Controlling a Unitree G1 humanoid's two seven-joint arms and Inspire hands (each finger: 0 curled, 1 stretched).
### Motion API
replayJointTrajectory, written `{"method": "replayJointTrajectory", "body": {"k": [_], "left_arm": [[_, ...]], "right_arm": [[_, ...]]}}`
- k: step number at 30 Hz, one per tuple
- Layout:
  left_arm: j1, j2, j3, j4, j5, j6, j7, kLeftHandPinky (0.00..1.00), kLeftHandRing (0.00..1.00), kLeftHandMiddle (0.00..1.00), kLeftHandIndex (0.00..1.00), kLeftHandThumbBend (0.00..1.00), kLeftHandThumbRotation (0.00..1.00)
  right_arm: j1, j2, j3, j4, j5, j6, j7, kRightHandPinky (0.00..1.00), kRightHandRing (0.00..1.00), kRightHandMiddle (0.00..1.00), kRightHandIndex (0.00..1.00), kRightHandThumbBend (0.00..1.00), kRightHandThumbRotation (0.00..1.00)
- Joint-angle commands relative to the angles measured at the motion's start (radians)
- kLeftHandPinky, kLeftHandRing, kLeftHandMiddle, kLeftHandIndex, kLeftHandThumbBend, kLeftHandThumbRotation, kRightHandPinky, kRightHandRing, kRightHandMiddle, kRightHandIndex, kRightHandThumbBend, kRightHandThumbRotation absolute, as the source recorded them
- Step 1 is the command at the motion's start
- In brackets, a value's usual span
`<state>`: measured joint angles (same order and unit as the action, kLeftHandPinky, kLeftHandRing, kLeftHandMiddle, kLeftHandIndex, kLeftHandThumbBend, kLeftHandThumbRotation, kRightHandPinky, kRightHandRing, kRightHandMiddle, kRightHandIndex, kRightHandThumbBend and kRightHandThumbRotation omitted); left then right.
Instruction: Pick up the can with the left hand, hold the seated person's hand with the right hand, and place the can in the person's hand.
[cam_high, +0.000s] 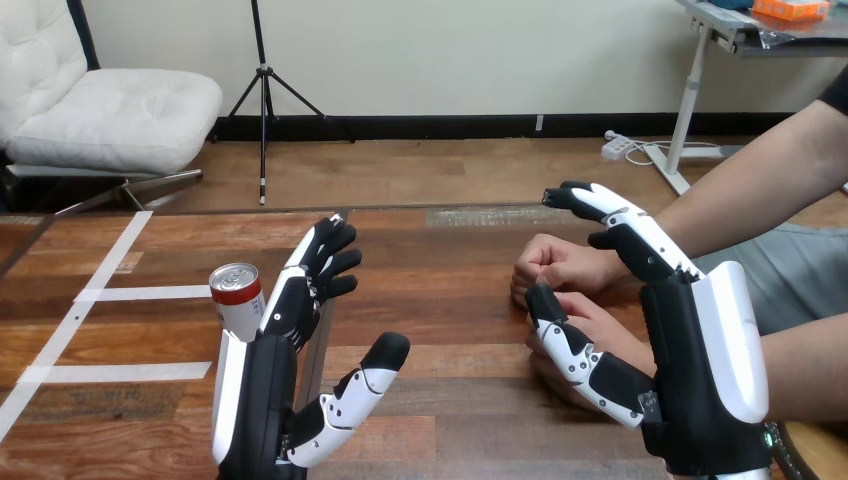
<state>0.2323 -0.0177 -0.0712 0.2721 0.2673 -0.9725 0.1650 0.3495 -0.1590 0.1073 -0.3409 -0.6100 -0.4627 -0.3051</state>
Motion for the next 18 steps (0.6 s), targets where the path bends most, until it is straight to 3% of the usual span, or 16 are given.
{"method": "replayJointTrajectory", "body": {"k": [1,12,18], "left_arm": [[-0.049,-0.001,0.005,-0.001,0.013,-0.017,0.014,0.76,0.82,0.86,0.88,0.65,0.61],[-0.073,0.008,0.030,0.010,0.011,-0.027,0.035,0.79,0.84,0.87,0.89,0.65,0.63],[-0.074,0.012,0.054,-0.016,0.025,0.012,0.054,0.80,0.86,0.88,0.90,0.66,0.65]], "right_arm": [[-0.065,0.004,-0.008,0.013,0.006,-0.023,-0.014,0.69,0.79,0.82,0.76,0.33,0.00],[-0.067,-0.001,-0.010,0.020,0.030,-0.023,0.001,0.69,0.80,0.84,0.77,0.34,0.00],[-0.070,-0.003,-0.015,0.019,0.023,-0.021,-0.002,0.69,0.79,0.83,0.77,0.36,0.00]]}}
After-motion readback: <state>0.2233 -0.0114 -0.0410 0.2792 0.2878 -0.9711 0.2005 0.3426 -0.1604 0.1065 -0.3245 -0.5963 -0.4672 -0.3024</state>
